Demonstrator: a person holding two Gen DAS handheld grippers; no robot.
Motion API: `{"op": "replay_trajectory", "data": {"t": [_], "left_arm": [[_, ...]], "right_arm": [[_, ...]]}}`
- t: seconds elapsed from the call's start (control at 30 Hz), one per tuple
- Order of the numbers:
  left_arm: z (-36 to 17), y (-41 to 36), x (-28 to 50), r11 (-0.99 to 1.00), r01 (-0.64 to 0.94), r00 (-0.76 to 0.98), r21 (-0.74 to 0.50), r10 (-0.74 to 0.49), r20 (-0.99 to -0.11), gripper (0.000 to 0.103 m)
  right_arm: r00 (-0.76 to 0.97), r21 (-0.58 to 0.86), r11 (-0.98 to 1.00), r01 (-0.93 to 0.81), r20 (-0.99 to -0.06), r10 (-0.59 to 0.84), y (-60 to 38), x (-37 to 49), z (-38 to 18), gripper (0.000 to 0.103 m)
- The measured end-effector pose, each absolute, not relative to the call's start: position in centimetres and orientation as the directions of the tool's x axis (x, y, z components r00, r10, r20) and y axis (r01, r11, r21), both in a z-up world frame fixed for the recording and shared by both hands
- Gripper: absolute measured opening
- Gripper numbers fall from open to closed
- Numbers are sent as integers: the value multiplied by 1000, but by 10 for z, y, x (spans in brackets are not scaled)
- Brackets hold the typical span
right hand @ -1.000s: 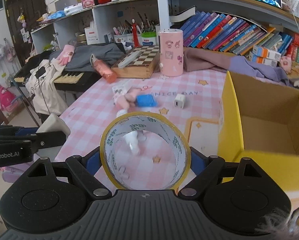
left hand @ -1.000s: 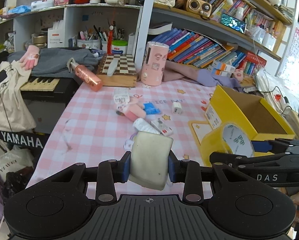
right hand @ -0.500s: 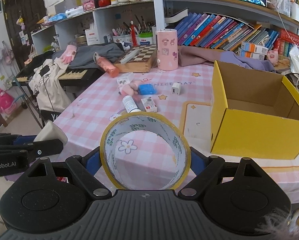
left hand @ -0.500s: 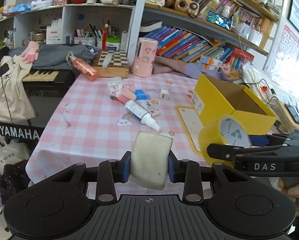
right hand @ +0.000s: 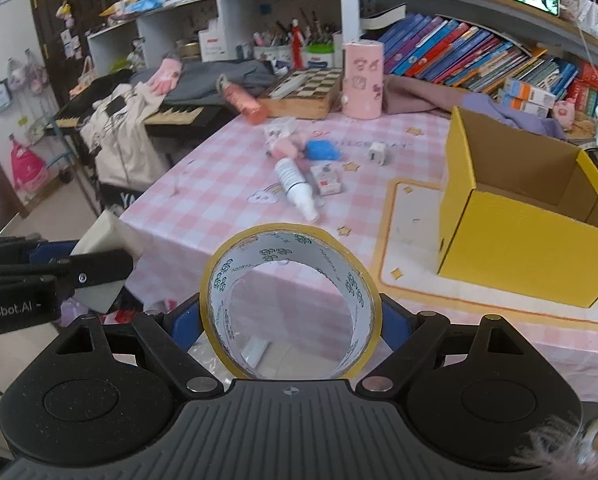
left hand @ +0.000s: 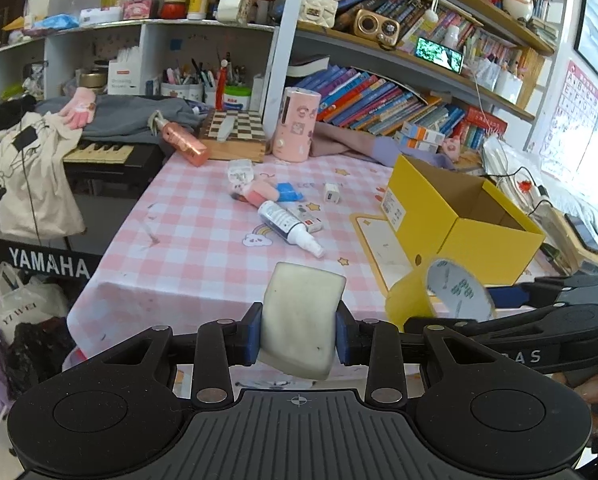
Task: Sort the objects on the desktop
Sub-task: 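Carry the tape roll with the right tool while the left tool carries the eraser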
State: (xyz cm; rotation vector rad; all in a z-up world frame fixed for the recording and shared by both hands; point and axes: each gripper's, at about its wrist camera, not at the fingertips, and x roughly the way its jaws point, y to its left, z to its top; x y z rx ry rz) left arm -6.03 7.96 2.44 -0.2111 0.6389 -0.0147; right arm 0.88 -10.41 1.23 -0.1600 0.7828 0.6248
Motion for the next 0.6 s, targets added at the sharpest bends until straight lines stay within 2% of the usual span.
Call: {"op": "replay_trajectory", "data": {"t": [0.6], "left_arm": [[17, 57, -67, 977, 101, 767, -190, -198, -611, 33]], "right_arm": [[537, 110, 883, -456, -757, 371, -119, 1, 2, 86]]}}
